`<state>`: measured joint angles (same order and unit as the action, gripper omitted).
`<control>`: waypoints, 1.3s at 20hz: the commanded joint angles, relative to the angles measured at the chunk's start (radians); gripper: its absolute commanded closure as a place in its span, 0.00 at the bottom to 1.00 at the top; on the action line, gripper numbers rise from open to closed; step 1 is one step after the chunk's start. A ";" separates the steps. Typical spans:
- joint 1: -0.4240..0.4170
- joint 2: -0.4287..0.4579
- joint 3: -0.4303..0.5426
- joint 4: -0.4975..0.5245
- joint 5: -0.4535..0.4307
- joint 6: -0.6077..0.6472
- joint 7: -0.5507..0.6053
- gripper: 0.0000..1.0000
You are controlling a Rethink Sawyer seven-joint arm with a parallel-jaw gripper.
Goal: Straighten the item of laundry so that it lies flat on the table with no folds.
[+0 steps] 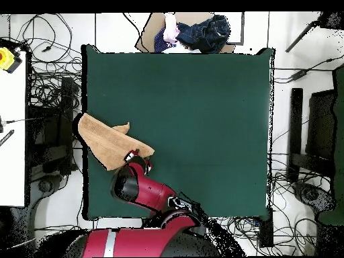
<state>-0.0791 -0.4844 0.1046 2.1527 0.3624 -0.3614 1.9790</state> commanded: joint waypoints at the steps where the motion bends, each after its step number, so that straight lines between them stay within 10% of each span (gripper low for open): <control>1: 0.003 0.082 0.017 -0.053 0.056 0.067 0.205 0.00; 12: -0.014 0.161 0.034 -0.101 0.012 -0.019 0.217 0.00; 13: -0.017 0.164 0.028 -0.104 -0.006 -0.051 0.221 1.00; 26: 0.012 0.089 0.024 -0.053 0.037 -0.013 0.248 1.00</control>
<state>-0.0811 -0.4341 0.1010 2.1480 0.3412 -0.3814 1.9790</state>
